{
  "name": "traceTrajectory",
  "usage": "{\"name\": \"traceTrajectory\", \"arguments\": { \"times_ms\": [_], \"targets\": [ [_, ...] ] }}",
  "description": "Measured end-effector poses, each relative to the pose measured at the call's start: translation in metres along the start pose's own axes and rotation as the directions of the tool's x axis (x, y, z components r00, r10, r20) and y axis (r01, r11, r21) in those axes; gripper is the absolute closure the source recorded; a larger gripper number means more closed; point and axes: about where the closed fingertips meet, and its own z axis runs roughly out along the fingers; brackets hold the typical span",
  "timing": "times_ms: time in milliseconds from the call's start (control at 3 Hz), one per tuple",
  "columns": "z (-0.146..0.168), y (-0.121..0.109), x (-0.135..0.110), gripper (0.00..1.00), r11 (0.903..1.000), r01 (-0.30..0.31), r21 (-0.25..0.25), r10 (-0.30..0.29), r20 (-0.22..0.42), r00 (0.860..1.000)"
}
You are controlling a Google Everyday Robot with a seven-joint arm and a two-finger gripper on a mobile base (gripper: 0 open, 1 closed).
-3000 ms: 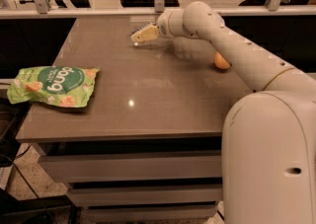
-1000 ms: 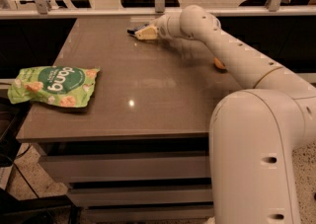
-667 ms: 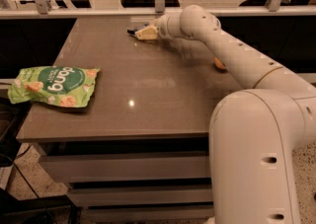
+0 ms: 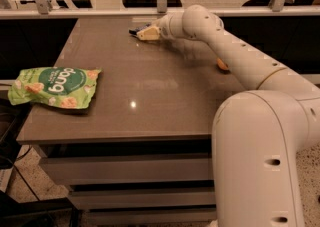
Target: Move rxbar blueberry near green rice chip bag
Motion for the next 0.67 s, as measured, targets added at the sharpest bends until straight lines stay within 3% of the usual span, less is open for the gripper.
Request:
{"name": "traceTrajectory", "arguments": {
  "times_ms": [667],
  "targets": [
    [-0.0001, 0.0000, -0.0002, 1.00, 1.0000, 0.000, 0.000, 0.000, 0.000, 1.000]
  ]
}}
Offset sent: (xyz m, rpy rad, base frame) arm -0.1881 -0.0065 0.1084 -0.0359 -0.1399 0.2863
